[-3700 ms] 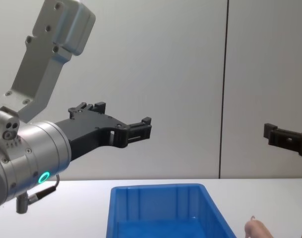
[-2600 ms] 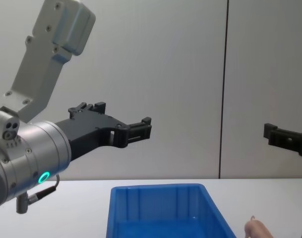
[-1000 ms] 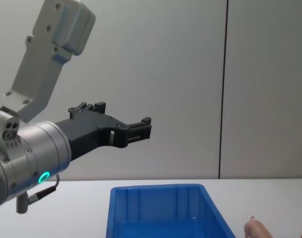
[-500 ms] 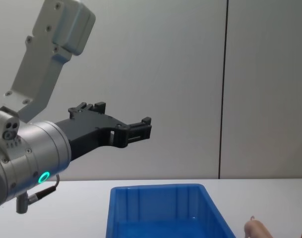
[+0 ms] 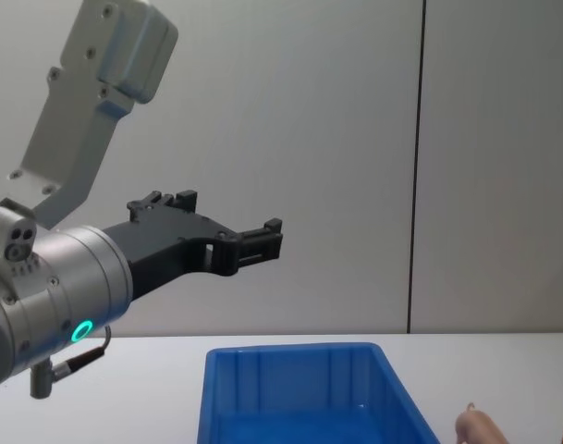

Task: Pick up the two dolls from the table and place them into the box.

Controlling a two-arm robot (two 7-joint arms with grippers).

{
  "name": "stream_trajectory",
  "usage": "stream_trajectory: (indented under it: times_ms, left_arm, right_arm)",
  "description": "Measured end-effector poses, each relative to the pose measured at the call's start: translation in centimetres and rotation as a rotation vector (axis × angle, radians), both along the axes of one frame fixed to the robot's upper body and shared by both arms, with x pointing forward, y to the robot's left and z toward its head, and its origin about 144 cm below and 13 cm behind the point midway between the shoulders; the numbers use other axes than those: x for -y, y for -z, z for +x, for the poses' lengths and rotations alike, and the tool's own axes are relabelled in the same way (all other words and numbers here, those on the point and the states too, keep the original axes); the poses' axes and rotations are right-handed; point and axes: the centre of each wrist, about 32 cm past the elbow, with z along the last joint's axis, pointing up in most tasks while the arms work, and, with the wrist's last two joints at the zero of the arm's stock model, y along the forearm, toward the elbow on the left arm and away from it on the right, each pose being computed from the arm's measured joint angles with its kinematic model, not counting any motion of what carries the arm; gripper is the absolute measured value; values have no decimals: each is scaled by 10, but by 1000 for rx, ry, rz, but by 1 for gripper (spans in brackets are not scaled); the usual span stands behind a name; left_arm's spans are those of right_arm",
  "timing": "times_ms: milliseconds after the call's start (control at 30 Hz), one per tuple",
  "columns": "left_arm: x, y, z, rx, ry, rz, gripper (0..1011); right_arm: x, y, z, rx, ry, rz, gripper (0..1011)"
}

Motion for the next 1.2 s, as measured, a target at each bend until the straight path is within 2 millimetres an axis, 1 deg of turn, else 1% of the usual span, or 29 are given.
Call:
stream_trajectory:
  times_ms: [333,567,767,1033,1067,1133,1200]
  left_arm:
    - [0,0,0,0,0,0,1003]
    - [0,0,0,0,0,0,1003]
    - [0,0,0,0,0,0,1003]
    - [0,0,0,0,0,0,1003]
    - [0,0,0,0,0,0,1003]
    - [0,0,0,0,0,0,1003]
    - [0,0,0,0,0,0,1003]
  right_arm:
    - [-8,11,22,-40,-20,-6,1001]
    - [-13,16,33,-60,-25,-11,1001]
    - [-15,19,38,-69,-27,-14,994]
    - [-17,21,43,-78,-30,-16,814]
    - [-18,21,43,-79,-30,-16,762]
    - [-18,22,44,-80,-31,-16,731]
    - [-18,22,44,-81,-31,-17,645]
